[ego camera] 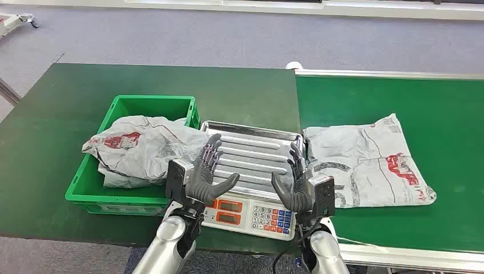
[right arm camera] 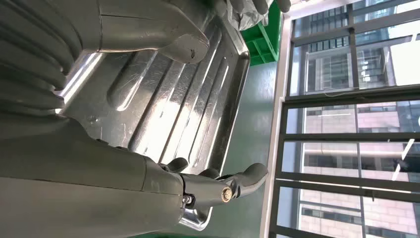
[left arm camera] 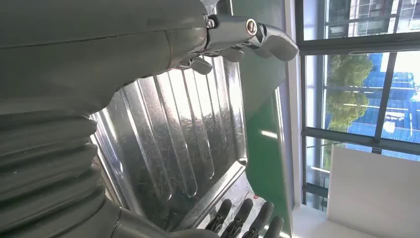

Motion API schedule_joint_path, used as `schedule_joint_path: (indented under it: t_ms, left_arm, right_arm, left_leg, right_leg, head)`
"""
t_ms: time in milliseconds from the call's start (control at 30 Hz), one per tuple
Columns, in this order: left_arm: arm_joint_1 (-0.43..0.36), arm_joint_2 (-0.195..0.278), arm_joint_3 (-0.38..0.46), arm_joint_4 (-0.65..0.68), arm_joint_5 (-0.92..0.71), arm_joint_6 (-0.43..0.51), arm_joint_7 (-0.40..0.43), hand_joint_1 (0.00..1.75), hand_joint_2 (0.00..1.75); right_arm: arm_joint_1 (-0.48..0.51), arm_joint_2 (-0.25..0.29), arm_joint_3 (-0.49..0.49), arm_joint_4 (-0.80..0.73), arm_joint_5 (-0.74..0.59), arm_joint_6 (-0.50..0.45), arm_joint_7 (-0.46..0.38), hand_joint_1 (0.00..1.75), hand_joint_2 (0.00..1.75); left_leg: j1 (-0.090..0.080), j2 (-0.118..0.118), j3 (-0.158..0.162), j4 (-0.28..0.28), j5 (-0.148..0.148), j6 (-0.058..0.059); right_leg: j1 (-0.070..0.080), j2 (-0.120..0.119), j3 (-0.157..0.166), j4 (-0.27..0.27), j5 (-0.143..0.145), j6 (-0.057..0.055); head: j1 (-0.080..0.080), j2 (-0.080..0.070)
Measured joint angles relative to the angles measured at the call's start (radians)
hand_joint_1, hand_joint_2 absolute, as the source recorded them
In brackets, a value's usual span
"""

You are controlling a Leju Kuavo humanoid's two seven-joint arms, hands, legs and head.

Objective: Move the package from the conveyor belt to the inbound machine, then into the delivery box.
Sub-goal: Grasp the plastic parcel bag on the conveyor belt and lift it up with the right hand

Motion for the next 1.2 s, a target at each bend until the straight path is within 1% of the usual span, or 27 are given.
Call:
schedule_joint_path:
  t_ms: [1200]
  left_arm:
    - [0.000,0.000,0.000,0.001,-0.004,0.000,0.005,0.00,1.75]
  right_arm:
    - [0.005,0.000,0.000,0.000,0.005,0.000,0.000,0.00,1.75]
  left_leg:
    - [0.000,0.000,0.000,0.000,0.000,0.000]
  right_leg:
    - [0.000,0.000,0.000,0.000,0.000,0.000]
  head:
    - [0.000,0.000]
